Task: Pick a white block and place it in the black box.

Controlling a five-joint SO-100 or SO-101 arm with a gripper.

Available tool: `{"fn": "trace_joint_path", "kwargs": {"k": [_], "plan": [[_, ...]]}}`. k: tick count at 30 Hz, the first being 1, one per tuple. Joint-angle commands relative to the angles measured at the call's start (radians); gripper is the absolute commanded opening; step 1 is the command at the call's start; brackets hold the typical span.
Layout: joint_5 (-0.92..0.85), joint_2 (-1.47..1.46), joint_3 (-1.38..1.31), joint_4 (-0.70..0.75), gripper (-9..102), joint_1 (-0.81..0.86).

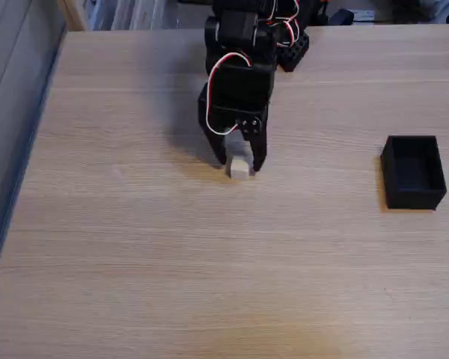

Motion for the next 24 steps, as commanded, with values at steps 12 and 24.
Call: {"fn": "trace_joint_path", "kwargs": {"k": [12,24], "plan": [[-0.011,-0.017,-0.034,-0.018,4,-0.003],[-0.034,0.015,-0.067,0.028,0,-0.003]]}}
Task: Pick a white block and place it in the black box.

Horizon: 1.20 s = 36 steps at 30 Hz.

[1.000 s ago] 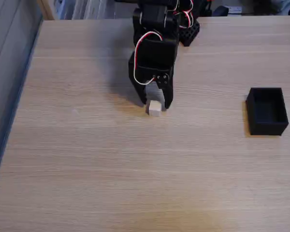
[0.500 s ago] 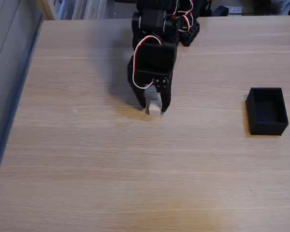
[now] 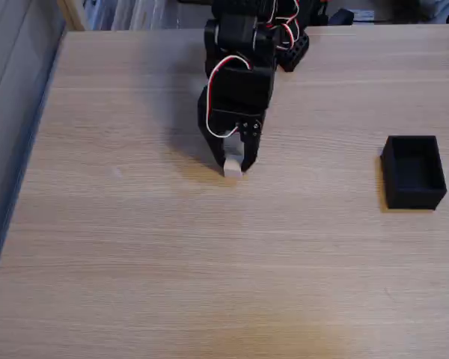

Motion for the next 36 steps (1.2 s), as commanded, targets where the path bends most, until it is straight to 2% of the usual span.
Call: {"fn": "trace_joint_path", "kwargs": {"k": [1,14,27,36], "plan": [[-0.017,0.046,-0.054,0.035,0,-0.005],[-0.052,0.238,-0.100,0.187,0,-0.112],[0.055,0.526,-0.084,0.316,0,-0.379],[0.067,0.575,-0.109,0.298,0,-0.595]]}}
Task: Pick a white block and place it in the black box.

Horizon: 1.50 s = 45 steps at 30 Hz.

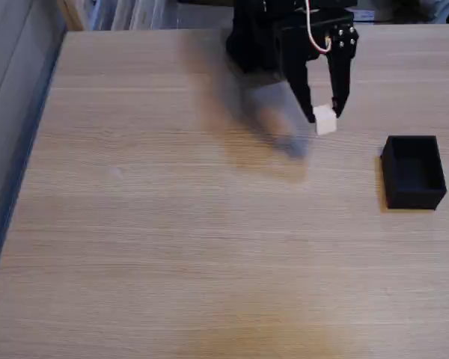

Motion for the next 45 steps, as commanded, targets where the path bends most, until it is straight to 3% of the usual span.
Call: {"fn": "trace_joint_path", "kwargs": {"k": [1,9,19,36,45], "plan": [[0.005,0.006,-0.048,-0.031,0,-0.074],[-0.046,-0.083,-0.086,-0.140,0,-0.230],[0.023,-0.288,-0.252,-0.158,0,-0.367],[0.012,-0.502,-0.370,-0.252,3,-0.347],[0.110,-0.506,-0.376,-0.279,14,-0.319]]}}
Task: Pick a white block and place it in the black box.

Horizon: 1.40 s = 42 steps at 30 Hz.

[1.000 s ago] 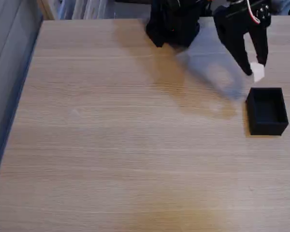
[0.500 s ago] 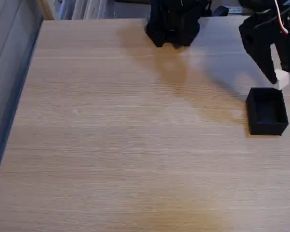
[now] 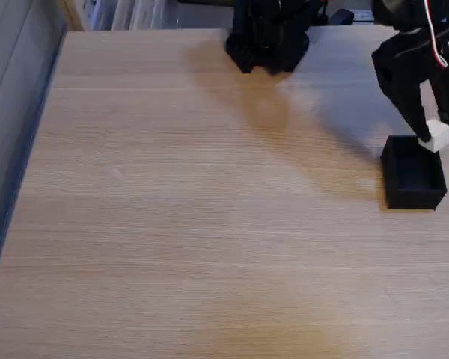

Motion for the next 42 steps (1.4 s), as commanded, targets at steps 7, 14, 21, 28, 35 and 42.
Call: {"fn": "trace_joint_path", "kwargs": {"k": [7,14,21,28,35,42], "plan": [[0.074,0.008,-0.054,-0.021,21,0.018],[0.067,0.021,-0.044,-0.020,21,0.034],[0.051,0.084,-0.009,-0.003,22,0.080],[0.002,0.255,0.150,0.006,24,0.155],[-0.038,0.440,0.324,0.051,27,0.244],[-0.086,0.580,0.486,0.071,27,0.377]]}}
